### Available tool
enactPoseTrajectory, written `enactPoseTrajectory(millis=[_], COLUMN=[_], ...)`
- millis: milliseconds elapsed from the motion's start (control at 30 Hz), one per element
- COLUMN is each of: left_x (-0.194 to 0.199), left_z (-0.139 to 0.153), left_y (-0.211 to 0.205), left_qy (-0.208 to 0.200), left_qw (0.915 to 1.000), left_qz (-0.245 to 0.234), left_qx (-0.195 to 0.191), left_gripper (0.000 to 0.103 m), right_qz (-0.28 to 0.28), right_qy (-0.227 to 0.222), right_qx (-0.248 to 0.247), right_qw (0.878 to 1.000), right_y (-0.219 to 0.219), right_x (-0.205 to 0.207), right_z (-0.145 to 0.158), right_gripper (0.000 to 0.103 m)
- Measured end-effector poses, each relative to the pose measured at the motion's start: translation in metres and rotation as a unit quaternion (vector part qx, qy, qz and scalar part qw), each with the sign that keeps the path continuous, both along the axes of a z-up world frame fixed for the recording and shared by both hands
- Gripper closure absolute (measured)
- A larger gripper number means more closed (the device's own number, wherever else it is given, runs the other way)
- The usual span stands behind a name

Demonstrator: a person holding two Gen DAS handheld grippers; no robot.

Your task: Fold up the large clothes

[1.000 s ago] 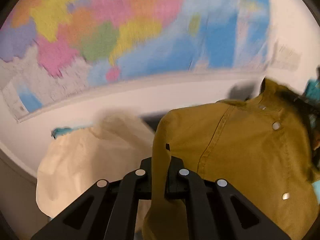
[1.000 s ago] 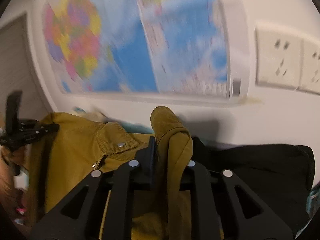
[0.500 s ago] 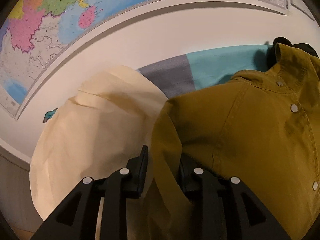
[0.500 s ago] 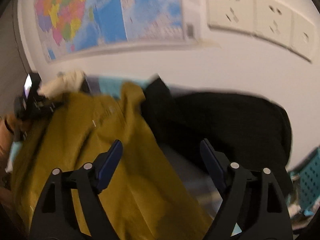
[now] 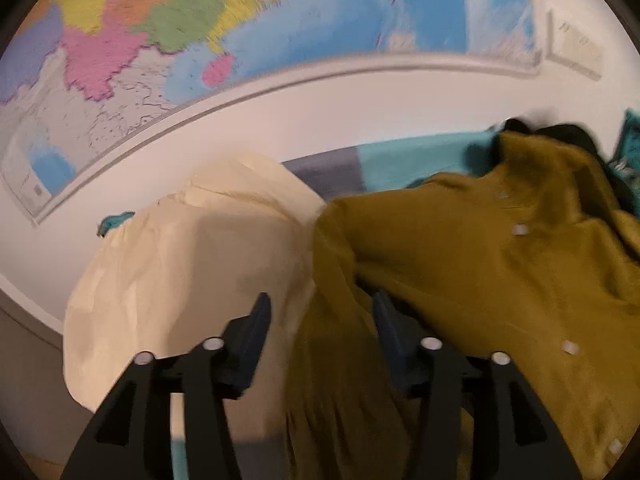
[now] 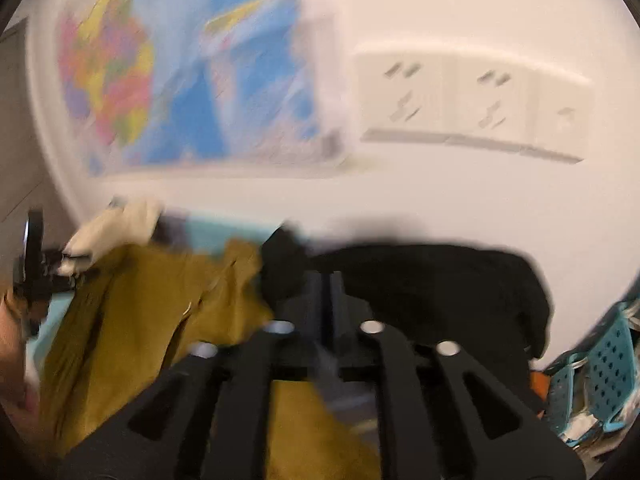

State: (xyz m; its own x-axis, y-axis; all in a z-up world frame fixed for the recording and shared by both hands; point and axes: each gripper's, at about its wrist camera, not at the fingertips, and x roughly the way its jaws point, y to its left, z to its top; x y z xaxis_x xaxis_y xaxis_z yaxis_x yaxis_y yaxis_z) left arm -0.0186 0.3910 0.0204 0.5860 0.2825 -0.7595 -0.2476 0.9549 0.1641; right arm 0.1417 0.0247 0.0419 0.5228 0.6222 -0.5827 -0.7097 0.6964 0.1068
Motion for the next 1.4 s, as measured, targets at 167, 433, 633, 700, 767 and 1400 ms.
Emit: enactPoseTrajectory(millis=[167, 433, 633, 700, 767, 1400], left_x=[-0.044, -0.066, -0.069, -0.069, -0.066, -0.094], left_z=[-0.001, -0.023, -0.026, -0.034, -0.047, 0.016], left_y=[-0.029, -0.061, -0.066, -0.075, -0.083, 0.076], left_qy=[-0.005, 0.016, 0.023, 0.042, 0.067, 0.054], left_qw=[0.9993, 0.9974, 0.9955, 0.9928, 0.9924, 0.9535], left_qz=[-0.036, -0.066, -0.069, -0.086, -0.086, 0.204], left_qx=[-0.012, -0.021, -0.06, -0.073, -0.057, 0.215], left_gripper=[0.04, 0.031, 0.018, 0.015, 0.021, 0.065], right_qz=[0.057, -0.027, -0.079, -0.087, -0.092, -0.051], right_qy=[-0.013, -0.045, -0.057, -0.012, 0.017, -0.004], right_qx=[-0.148, -0.129, -0.053, -0.053, -0.069, 0.016], right_qw=[0.987, 0.99, 0.994, 0.995, 0.993, 0.999], right_y=[0.038, 0.014, 0.004, 0.005, 0.008, -0.044], right_x=[-0.05, -0.027, 0.013, 0.028, 0.038, -0.051], right_z=[-0.072, -0.042, 0.011, -0.007, -0.034, -0.031], right_gripper=[0.042, 0.099, 0.099, 0.099, 0.098, 0.05])
